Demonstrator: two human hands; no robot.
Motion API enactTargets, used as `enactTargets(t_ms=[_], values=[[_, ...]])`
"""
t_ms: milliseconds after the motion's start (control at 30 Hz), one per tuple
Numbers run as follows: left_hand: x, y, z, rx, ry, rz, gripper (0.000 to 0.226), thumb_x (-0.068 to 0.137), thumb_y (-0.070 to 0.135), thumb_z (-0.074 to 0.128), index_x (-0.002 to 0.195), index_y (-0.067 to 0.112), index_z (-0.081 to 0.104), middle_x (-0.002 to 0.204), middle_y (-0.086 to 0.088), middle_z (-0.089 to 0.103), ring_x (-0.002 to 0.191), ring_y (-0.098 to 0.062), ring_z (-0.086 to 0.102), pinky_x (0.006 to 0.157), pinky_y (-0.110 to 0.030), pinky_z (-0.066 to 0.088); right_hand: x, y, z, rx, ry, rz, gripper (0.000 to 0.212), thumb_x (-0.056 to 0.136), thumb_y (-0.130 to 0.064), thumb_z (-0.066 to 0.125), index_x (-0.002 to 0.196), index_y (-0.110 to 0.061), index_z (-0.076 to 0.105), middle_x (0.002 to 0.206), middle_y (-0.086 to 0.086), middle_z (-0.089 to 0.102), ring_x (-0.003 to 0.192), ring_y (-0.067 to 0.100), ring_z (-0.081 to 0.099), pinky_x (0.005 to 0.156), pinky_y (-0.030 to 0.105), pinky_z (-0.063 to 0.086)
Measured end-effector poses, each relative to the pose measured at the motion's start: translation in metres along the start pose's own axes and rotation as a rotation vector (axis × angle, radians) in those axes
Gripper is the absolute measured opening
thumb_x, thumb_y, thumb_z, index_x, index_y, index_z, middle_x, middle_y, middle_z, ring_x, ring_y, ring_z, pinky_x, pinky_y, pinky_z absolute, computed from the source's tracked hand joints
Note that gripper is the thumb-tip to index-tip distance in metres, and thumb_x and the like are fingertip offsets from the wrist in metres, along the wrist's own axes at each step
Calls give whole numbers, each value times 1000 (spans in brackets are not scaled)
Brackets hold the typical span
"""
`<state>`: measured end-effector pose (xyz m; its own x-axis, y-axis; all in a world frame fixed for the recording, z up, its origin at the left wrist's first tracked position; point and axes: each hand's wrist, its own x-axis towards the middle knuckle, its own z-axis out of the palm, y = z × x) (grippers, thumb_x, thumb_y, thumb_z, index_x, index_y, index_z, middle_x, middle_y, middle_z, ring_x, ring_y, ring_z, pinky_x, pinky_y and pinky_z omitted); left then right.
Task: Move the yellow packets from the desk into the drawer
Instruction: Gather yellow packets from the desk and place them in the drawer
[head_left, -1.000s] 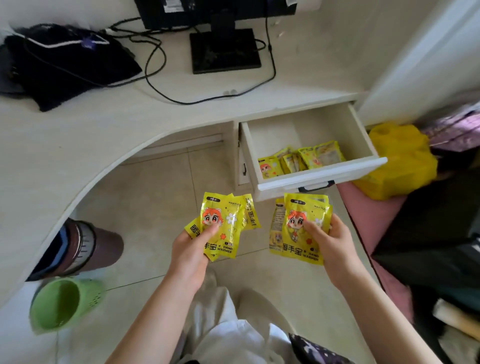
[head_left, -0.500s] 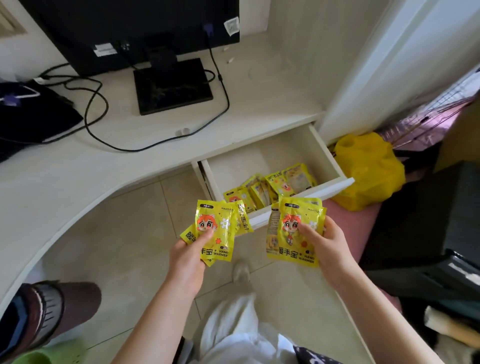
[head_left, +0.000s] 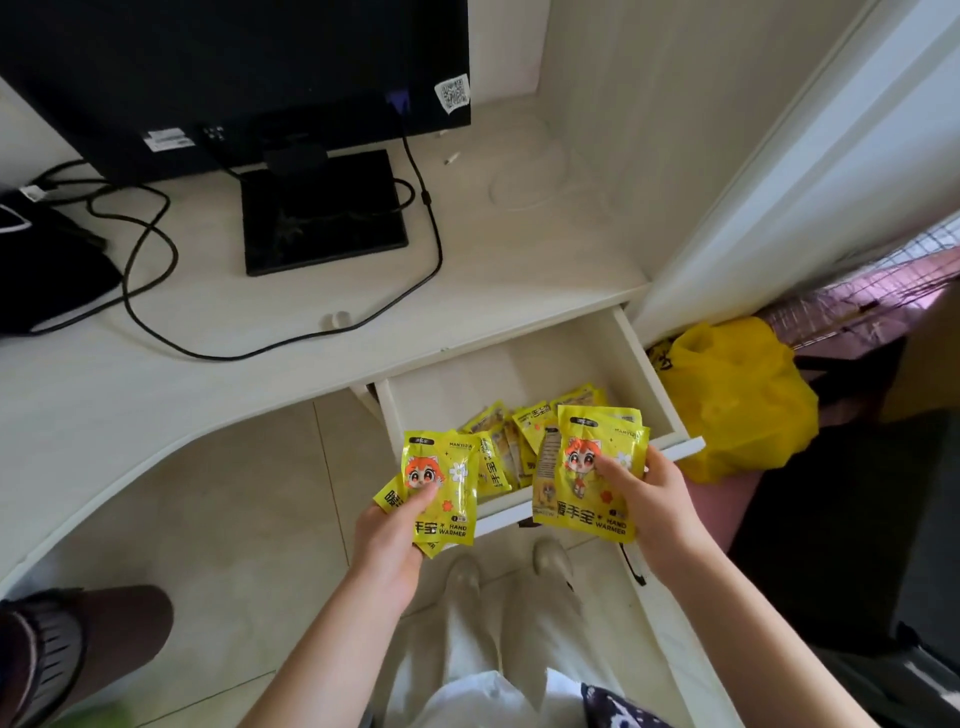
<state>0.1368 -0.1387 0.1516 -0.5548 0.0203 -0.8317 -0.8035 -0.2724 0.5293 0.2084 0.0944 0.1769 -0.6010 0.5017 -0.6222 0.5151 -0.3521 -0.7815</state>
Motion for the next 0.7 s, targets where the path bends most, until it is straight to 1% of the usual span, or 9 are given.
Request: enactTargets(t_ms=[67, 167, 267, 333, 433, 500, 567, 633, 700], values=[[6, -3, 17, -8, 26, -11, 27, 78, 3, 74, 105, 7, 71, 96, -15, 75, 86, -32, 72, 66, -38, 57, 20, -7, -9, -31, -9, 25, 16, 87, -17, 67, 101, -18, 61, 98, 13, 73, 90, 34, 71, 79, 59, 56], [13, -7, 46, -42, 64, -25, 28, 77, 3, 75, 105, 6, 70, 96, -16, 75, 91, -34, 71, 82, -50, 56, 51, -22, -23, -73, -48, 54, 15, 88, -16, 67, 101, -18, 59, 99, 14, 72, 89, 34, 70, 78, 57, 56], [19, -13, 73, -96, 115, -34, 30, 76, 3, 76, 106, 6, 70, 98, -17, 74, 93, -35, 71, 85, -55, 54, 81, -38, -37, -141, -118, 66, 23, 89, -16, 66, 110, -12, 58, 102, 14, 71, 89, 32, 71, 78, 53, 58], [26, -20, 90, -131, 174, -41, 37, 72, 8, 80, 107, 7, 70, 101, -16, 74, 96, -34, 70, 87, -52, 54, 101, -46, -45, -195, -161, 87, 24, 88, -17, 66, 111, -13, 59, 101, 12, 72, 88, 30, 72, 79, 53, 58], [38, -33, 115, -127, 240, -50, 51, 61, 19, 88, 107, 12, 70, 102, -9, 74, 102, -27, 67, 103, -48, 42, 133, -51, -52, -266, -188, 125, 21, 87, -18, 69, 107, -16, 60, 100, 10, 73, 89, 30, 72, 81, 55, 57], [48, -40, 132, -130, 288, -44, 52, 61, 19, 88, 108, 12, 68, 100, -5, 73, 97, -20, 66, 97, -41, 44, 154, -55, -52, -308, -200, 148, 21, 86, -19, 70, 105, -17, 61, 100, 11, 72, 90, 30, 71, 82, 55, 56], [63, -43, 147, -132, 350, -38, 68, 55, 25, 91, 115, 11, 63, 108, -6, 71, 102, -25, 65, 98, -46, 48, 172, -60, -48, -348, -217, 163, 23, 86, -20, 70, 106, -15, 60, 100, 11, 72, 90, 30, 71, 83, 54, 56], [77, -43, 159, -105, 400, -29, 95, 49, 37, 94, 129, 9, 52, 123, -8, 62, 114, -31, 58, 102, -54, 44, 190, -63, -41, -400, -222, 178, 23, 86, -21, 70, 106, -14, 59, 99, 10, 71, 91, 29, 70, 84, 53, 56], [88, -41, 169, -45, 431, -25, 99, 56, 39, 91, 138, 7, 44, 129, -10, 56, 119, -34, 53, 103, -54, 43, 208, -64, -33, -451, -205, 196, 20, 87, -20, 69, 104, -14, 60, 98, 10, 70, 91, 29, 69, 85, 51, 56]])
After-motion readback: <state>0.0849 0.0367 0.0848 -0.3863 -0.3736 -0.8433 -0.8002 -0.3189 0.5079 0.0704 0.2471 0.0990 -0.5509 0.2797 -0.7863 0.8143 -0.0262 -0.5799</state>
